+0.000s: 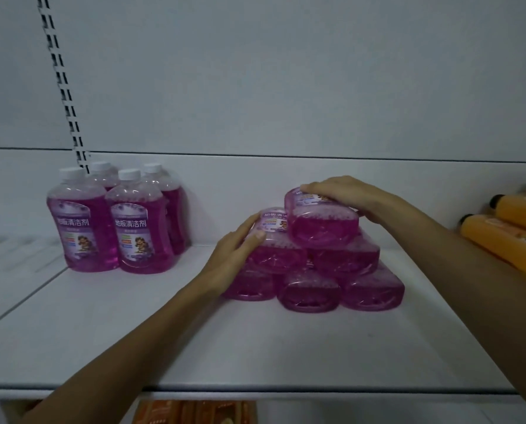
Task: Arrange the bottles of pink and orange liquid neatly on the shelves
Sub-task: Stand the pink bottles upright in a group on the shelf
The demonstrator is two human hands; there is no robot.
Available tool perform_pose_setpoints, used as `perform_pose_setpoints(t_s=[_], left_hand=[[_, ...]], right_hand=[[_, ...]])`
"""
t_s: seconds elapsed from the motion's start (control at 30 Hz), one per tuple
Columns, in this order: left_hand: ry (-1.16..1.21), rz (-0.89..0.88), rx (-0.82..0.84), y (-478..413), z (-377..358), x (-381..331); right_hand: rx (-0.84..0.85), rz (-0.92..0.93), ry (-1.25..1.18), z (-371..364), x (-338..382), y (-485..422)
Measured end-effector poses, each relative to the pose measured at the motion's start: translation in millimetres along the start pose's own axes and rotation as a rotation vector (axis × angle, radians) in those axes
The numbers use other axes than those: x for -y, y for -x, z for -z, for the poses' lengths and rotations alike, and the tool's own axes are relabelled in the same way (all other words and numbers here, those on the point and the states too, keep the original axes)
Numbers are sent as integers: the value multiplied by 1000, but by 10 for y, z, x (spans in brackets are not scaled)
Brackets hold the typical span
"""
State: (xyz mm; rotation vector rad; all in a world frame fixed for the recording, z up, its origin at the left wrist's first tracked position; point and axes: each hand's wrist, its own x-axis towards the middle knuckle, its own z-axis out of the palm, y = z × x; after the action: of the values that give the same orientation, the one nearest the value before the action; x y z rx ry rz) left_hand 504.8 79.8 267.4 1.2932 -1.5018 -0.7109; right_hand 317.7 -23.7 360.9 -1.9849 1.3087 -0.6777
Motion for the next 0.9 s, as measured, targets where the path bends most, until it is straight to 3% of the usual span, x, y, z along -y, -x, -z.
perform_pose_setpoints(t_s=[0.33, 0.5, 0.6, 0.7, 0.77, 0.9], left_hand=[[-67, 36, -98, -136, -232, 71], [-56, 35, -2, -99, -27, -84], [-173, -102, -112, -57, 50, -224], [84, -184, -234, 55, 55, -459], [274, -114, -204, 89, 105, -587], [334, -22, -91, 126, 450, -583]], right_hand=[[-108, 43, -89, 105, 61, -22], [47, -65, -269, 107, 186, -47], [63, -69, -364, 65, 294, -34], [51, 55, -417, 7, 523, 22], [35, 163, -449, -67, 699, 58], [39, 319, -538, -406, 1050, 161]])
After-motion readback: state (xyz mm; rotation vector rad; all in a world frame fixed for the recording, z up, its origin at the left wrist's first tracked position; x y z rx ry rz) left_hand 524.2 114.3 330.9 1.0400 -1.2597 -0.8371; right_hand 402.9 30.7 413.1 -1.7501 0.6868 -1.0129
